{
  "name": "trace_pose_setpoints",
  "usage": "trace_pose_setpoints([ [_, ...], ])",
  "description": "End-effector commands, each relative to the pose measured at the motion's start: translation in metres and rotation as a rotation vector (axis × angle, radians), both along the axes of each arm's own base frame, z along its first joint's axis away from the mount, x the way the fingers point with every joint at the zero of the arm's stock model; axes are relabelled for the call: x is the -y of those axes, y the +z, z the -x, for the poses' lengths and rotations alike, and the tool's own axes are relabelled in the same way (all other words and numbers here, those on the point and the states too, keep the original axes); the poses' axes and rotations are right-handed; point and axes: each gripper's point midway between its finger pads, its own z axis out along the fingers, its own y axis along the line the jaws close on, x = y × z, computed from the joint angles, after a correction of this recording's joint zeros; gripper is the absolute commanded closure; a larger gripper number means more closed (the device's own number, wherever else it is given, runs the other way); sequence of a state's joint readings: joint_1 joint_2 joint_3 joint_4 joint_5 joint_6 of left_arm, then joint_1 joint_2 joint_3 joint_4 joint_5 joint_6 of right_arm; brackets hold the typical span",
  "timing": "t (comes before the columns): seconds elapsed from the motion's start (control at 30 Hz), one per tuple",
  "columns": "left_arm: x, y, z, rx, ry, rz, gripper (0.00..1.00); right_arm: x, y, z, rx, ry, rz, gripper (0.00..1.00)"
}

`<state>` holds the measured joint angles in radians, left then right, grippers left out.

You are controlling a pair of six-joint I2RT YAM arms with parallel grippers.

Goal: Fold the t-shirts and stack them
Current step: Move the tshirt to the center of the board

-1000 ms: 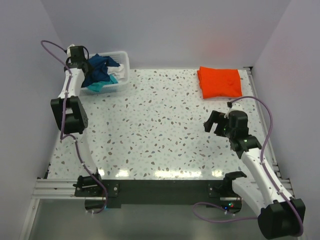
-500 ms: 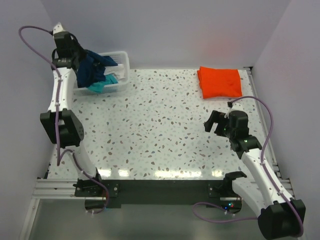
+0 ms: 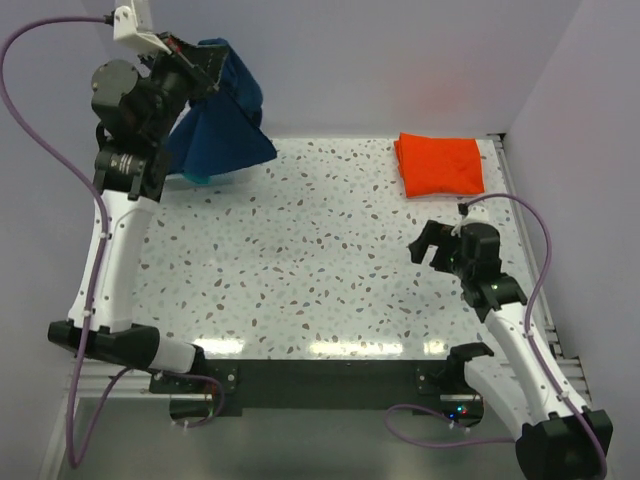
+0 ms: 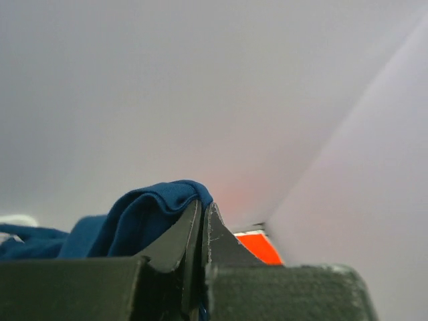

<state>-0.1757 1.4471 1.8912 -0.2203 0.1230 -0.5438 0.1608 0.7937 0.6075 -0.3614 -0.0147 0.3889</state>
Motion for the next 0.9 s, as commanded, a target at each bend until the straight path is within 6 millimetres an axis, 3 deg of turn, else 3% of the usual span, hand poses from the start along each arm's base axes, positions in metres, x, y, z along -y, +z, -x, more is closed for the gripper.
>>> trace_pose_setpoints([
  [0.0,0.045,0.052,0.069,0.198,-0.272,0.043,1.00,-0.001,0.022,-0.007,0.090,-0.003,-0.019,0.01],
  [0.03,0.069,0.046,0.084,0.192,-0.372,0.046,1.00,-0.001,0.023,-0.007,0.096,-0.002,-0.021,0.01],
  [0.07,0.079,0.058,0.101,0.235,-0.413,0.059,1.00,-0.001,0.025,-0.007,0.100,-0.004,-0.023,0.01],
  [0.17,0.113,0.069,0.136,0.273,-0.542,0.057,1.00,0.001,0.031,-0.005,0.109,-0.011,-0.019,0.01],
  [0.33,0.145,0.083,0.172,0.303,-0.670,0.072,1.00,0.002,0.041,0.000,0.152,-0.018,-0.029,0.01],
  [0.43,0.165,0.077,0.180,0.266,-0.723,0.069,1.00,0.006,0.042,0.002,0.150,-0.037,-0.021,0.01],
  [0.6,0.183,0.062,0.171,0.223,-0.724,0.066,1.00,0.010,0.039,0.003,0.141,-0.058,-0.011,0.01],
  [0.7,0.178,0.029,0.149,0.131,-0.621,0.053,1.00,0.010,0.034,0.003,0.119,-0.059,-0.007,0.01],
  [0.8,0.145,-0.039,0.116,-0.027,-0.361,0.065,1.00,0.011,0.027,0.003,0.089,-0.059,0.001,0.01],
  [0.83,0.123,-0.087,0.103,-0.127,-0.218,0.085,1.00,0.011,0.027,0.004,0.083,-0.058,0.003,0.01],
  [0.87,0.113,-0.116,0.099,-0.185,-0.149,0.086,1.00,0.011,0.027,0.002,0.085,-0.058,0.004,0.01],
])
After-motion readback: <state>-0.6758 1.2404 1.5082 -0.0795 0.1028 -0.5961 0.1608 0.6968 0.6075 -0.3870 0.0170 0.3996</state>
